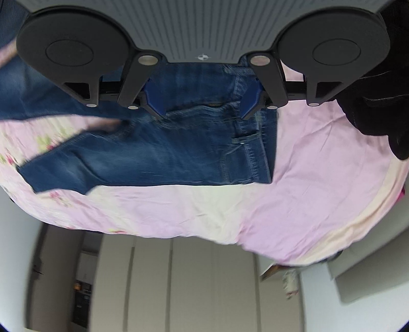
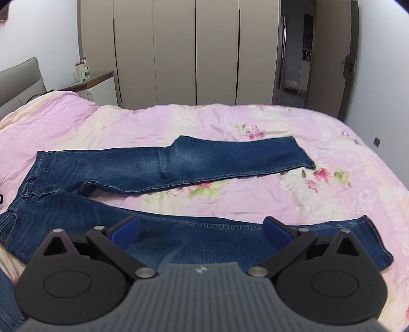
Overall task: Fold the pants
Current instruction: 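Grasp the jeans waistband with the left gripper while the right gripper grasps a leg hem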
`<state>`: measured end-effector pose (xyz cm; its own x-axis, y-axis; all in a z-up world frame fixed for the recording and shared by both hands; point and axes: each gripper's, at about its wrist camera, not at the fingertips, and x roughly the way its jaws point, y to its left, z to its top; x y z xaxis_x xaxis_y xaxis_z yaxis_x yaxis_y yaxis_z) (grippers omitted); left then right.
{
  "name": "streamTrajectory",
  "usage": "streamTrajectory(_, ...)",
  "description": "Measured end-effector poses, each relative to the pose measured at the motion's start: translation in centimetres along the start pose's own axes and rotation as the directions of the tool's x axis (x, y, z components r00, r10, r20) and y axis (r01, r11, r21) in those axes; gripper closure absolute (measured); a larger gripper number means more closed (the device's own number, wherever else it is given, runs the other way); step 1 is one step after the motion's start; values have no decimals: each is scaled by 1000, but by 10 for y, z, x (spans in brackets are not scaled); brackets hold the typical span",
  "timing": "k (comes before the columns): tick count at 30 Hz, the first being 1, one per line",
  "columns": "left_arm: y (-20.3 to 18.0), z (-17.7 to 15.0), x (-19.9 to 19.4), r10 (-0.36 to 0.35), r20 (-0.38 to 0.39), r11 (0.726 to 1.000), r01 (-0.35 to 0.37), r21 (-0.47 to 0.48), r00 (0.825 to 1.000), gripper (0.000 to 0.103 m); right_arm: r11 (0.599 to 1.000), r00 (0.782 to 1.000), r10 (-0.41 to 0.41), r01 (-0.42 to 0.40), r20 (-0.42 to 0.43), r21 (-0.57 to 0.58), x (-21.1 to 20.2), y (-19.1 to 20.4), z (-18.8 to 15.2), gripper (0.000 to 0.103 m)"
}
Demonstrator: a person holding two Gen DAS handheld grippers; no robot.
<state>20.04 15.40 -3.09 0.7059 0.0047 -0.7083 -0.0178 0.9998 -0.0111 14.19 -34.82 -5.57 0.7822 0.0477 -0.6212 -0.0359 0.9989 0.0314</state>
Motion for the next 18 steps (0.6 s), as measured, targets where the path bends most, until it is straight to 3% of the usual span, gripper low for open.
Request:
streamTrajectory(4, 43, 19, 69, 5, -64, 994, -12, -113, 998, 26, 1000, 1000, -3, 3, -28, 3, 58, -17, 22, 5)
streamTrajectory(8, 78, 33, 136, 11, -123, 970, -41, -241, 992, 26, 999, 999, 13, -11, -42, 37, 124, -44, 47, 5)
streamTrajectory(11, 90, 43, 173, 49, -137, 964, -82, -252, 989, 26, 997, 997, -1, 6, -72, 73, 176, -71, 66, 5)
streamTrajectory(14, 98, 57, 201, 88, -124, 960, -117, -255, 988, 26, 994, 995, -50, 58, -85, 96, 227, -108, 86, 6)
streamTrajectory(18, 106, 72, 232, 61, -117, 953, -93, -289, 991, 26, 964, 978, -178, 196, -107, 179, 287, -174, 108, 12)
